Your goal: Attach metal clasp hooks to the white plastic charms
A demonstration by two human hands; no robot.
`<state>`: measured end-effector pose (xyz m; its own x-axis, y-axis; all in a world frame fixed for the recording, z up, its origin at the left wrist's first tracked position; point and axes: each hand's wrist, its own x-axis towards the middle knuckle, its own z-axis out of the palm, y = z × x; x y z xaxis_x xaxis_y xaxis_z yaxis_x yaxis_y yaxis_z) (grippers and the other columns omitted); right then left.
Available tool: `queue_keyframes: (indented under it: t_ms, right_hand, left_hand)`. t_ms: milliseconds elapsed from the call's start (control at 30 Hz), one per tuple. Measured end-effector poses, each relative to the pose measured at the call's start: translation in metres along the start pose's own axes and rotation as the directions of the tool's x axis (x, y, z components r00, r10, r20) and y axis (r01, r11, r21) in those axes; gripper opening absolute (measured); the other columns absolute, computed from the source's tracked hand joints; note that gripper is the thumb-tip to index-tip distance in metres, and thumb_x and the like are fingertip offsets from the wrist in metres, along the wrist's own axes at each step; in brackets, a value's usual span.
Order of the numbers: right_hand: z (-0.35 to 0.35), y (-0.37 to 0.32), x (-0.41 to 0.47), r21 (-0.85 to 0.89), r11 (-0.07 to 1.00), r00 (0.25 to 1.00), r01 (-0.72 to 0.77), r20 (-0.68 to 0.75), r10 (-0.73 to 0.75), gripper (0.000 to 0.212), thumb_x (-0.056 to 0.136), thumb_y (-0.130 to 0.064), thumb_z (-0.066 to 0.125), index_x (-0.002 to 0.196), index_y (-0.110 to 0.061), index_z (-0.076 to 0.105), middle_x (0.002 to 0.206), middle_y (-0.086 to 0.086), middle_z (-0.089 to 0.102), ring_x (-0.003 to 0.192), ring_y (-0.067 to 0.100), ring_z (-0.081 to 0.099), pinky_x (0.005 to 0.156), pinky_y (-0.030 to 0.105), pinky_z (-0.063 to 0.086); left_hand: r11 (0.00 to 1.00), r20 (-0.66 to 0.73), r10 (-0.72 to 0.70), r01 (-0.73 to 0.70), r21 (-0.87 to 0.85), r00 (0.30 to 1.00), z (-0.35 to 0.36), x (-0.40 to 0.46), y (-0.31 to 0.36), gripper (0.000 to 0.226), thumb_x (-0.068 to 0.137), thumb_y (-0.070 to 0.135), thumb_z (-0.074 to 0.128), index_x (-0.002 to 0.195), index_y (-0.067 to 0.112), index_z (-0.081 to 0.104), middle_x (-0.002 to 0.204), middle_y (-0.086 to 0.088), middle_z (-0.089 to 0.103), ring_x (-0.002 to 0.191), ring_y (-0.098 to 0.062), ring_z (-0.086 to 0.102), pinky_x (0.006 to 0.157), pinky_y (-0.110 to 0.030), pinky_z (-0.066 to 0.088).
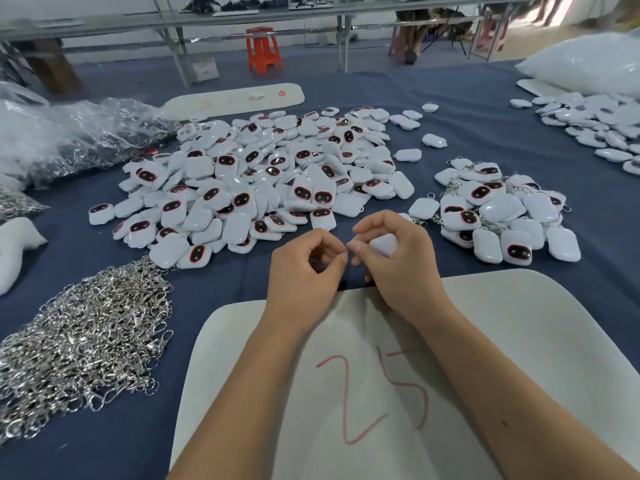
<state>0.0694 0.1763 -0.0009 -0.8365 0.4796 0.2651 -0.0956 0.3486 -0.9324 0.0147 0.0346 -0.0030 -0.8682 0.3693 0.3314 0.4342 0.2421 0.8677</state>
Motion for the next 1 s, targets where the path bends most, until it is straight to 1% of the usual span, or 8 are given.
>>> queue_keyframes:
  t_ms: [67, 233, 400, 567, 667, 767, 900, 1000]
  right_hand:
    - [0.000, -0.001, -0.002, -0.105, 0.989, 0.994, 0.107, -0.021, -0.109, 0.020, 0.088, 0.002, 0.074, 0.096, -0.016, 0.070, 0.076, -0.007, 0.073, 0.073, 0.004, 0.069, 0.071, 0.012, 0.050]
    - [-0.001, -0.003, -0.003, -0.241, 0.943, 0.973, 0.230, 0.029, -0.230, 0.023, 0.087, 0.003, 0.075, 0.103, -0.014, 0.072, 0.083, -0.008, 0.073, 0.085, 0.007, 0.068, 0.080, 0.012, 0.049]
    - [0.000, -0.004, -0.006, -0.283, 0.906, 0.949, 0.314, 0.053, -0.312, 0.028, 0.085, 0.007, 0.071, 0.106, -0.011, 0.073, 0.085, -0.008, 0.074, 0.085, 0.009, 0.070, 0.082, 0.025, 0.054]
    - [-0.001, -0.005, -0.004, -0.245, 0.932, 0.962, 0.266, 0.003, -0.273, 0.021, 0.086, 0.002, 0.077, 0.101, -0.012, 0.073, 0.089, -0.008, 0.075, 0.088, 0.003, 0.069, 0.086, 0.017, 0.051]
    - [-0.002, -0.005, -0.002, -0.211, 0.965, 0.987, 0.156, 0.074, -0.143, 0.008, 0.093, -0.009, 0.074, 0.093, -0.017, 0.076, 0.080, -0.016, 0.072, 0.074, 0.002, 0.066, 0.077, 0.017, 0.048]
    - [-0.004, -0.005, -0.001, -0.140, 0.982, 0.985, 0.127, 0.138, -0.108, 0.014, 0.096, -0.007, 0.070, 0.088, -0.016, 0.077, 0.067, -0.021, 0.068, 0.061, 0.003, 0.064, 0.067, 0.012, 0.046]
    - [-0.004, -0.006, -0.001, -0.120, 0.984, 0.987, 0.131, 0.108, -0.118, 0.015, 0.092, -0.003, 0.072, 0.086, -0.016, 0.077, 0.069, -0.022, 0.069, 0.066, 0.003, 0.064, 0.068, 0.011, 0.045]
    - [-0.003, -0.005, -0.002, -0.132, 0.981, 0.987, 0.140, 0.094, -0.128, 0.018, 0.092, -0.001, 0.072, 0.088, -0.017, 0.076, 0.080, -0.017, 0.071, 0.072, 0.005, 0.067, 0.075, 0.017, 0.050]
  left_hand:
    - [1.000, -0.005, 0.017, -0.017, 0.002, 1.000, 0.000, 0.000, 0.001, 0.014, 0.088, 0.014, 0.074, 0.079, 0.023, 0.070, 0.074, 0.014, 0.069, 0.072, -0.007, 0.062, 0.065, -0.010, 0.043]
    - [0.999, -0.023, 0.037, -0.036, 0.041, 0.999, 0.001, 0.002, -0.006, 0.013, 0.088, 0.016, 0.075, 0.078, 0.024, 0.071, 0.074, 0.012, 0.069, 0.070, -0.008, 0.063, 0.063, -0.010, 0.043]
    - [0.999, -0.054, 0.026, -0.024, 0.039, 0.998, 0.003, 0.002, -0.010, 0.013, 0.081, 0.016, 0.072, 0.077, 0.028, 0.069, 0.072, 0.011, 0.069, 0.067, -0.011, 0.063, 0.061, -0.015, 0.047]
    - [0.999, -0.036, 0.038, -0.038, -0.015, 0.999, 0.001, 0.000, -0.006, 0.013, 0.082, 0.014, 0.073, 0.075, 0.024, 0.070, 0.069, 0.009, 0.066, 0.060, -0.006, 0.055, 0.059, -0.013, 0.043]
    - [0.997, -0.052, 0.039, -0.043, -0.061, 0.998, -0.001, 0.001, -0.004, 0.017, 0.084, 0.006, 0.074, 0.076, 0.020, 0.071, 0.071, 0.007, 0.068, 0.062, -0.014, 0.058, 0.061, -0.016, 0.046]
    - [0.996, -0.063, 0.024, -0.030, -0.084, 0.998, -0.001, 0.001, -0.002, 0.016, 0.084, 0.004, 0.075, 0.077, 0.017, 0.072, 0.073, 0.004, 0.069, 0.065, -0.022, 0.060, 0.060, -0.018, 0.048]
    - [0.997, -0.049, 0.005, -0.008, -0.074, 0.999, -0.001, 0.001, -0.002, 0.015, 0.084, 0.004, 0.075, 0.078, 0.017, 0.074, 0.072, 0.005, 0.071, 0.064, -0.021, 0.061, 0.059, -0.017, 0.047]
    - [0.998, -0.035, -0.008, 0.006, -0.060, 0.999, -0.001, 0.001, -0.003, 0.014, 0.085, 0.006, 0.076, 0.080, 0.019, 0.075, 0.074, 0.007, 0.072, 0.066, -0.018, 0.062, 0.062, -0.016, 0.048]
